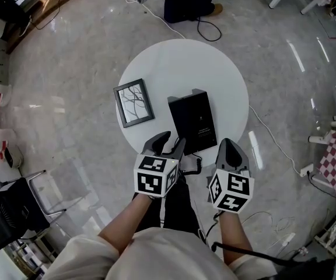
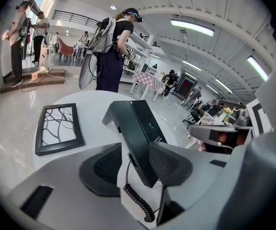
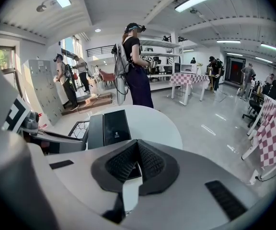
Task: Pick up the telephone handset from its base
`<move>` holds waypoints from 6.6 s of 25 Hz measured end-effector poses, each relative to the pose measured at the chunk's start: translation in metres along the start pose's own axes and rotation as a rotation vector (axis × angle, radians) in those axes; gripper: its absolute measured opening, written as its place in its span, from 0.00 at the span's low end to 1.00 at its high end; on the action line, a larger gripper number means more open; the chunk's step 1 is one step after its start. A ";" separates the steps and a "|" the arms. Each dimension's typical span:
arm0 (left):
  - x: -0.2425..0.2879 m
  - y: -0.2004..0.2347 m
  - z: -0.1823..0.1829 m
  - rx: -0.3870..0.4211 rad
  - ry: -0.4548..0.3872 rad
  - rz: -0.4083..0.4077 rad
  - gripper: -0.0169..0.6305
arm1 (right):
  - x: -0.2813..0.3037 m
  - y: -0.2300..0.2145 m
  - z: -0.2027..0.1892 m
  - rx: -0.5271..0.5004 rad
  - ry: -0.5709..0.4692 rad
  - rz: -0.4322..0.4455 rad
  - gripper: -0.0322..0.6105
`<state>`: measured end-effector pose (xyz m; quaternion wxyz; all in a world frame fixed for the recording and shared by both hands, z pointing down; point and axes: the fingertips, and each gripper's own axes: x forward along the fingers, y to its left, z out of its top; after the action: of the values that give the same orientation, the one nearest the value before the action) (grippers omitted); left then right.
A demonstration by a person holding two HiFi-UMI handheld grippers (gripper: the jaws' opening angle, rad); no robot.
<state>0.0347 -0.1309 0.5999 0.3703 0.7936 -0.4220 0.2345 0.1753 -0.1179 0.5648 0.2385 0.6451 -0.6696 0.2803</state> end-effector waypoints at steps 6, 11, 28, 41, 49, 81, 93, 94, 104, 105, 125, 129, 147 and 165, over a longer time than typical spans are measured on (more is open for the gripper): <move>0.008 -0.003 0.000 -0.030 -0.002 -0.010 0.37 | 0.000 -0.004 -0.002 0.002 0.004 -0.007 0.09; 0.018 -0.004 0.001 -0.079 -0.002 -0.006 0.40 | 0.001 -0.010 -0.003 0.006 0.005 -0.011 0.09; 0.039 -0.002 0.008 -0.191 0.000 0.019 0.41 | 0.018 -0.019 -0.009 0.014 0.038 0.008 0.09; 0.042 -0.001 0.004 -0.260 0.048 0.044 0.36 | 0.019 -0.032 -0.015 0.015 0.059 0.007 0.09; 0.036 0.000 0.004 -0.300 0.050 0.037 0.29 | 0.019 -0.027 -0.019 0.021 0.060 0.018 0.09; 0.006 -0.018 0.026 -0.275 0.002 -0.054 0.16 | 0.002 -0.011 0.004 0.035 0.000 0.012 0.09; -0.014 -0.030 0.054 -0.210 -0.049 -0.092 0.16 | -0.012 -0.004 0.029 0.035 -0.055 0.014 0.09; -0.017 -0.031 0.057 -0.205 -0.056 -0.096 0.16 | -0.013 -0.003 0.032 0.035 -0.061 0.014 0.09; -0.048 -0.040 0.110 -0.158 -0.164 -0.138 0.16 | -0.026 -0.001 0.079 0.029 -0.149 0.017 0.09; -0.051 -0.041 0.115 -0.159 -0.175 -0.141 0.16 | -0.028 0.000 0.084 0.027 -0.159 0.018 0.09; -0.119 -0.066 0.224 0.075 -0.560 -0.095 0.16 | -0.058 -0.005 0.193 -0.068 -0.387 0.060 0.09; -0.138 -0.063 0.237 0.149 -0.629 -0.034 0.15 | -0.065 0.005 0.214 -0.071 -0.442 0.089 0.09; -0.186 -0.049 0.261 0.268 -0.708 -0.007 0.16 | -0.103 0.040 0.236 -0.003 -0.537 0.091 0.09; -0.177 -0.035 0.232 0.325 -0.617 -0.160 0.16 | -0.119 0.060 0.188 0.102 -0.513 -0.081 0.09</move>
<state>-0.0168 -0.2124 0.3225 0.1116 0.9061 -0.4078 0.0179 0.1296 -0.1586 0.3429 0.0388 0.7326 -0.6668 0.1312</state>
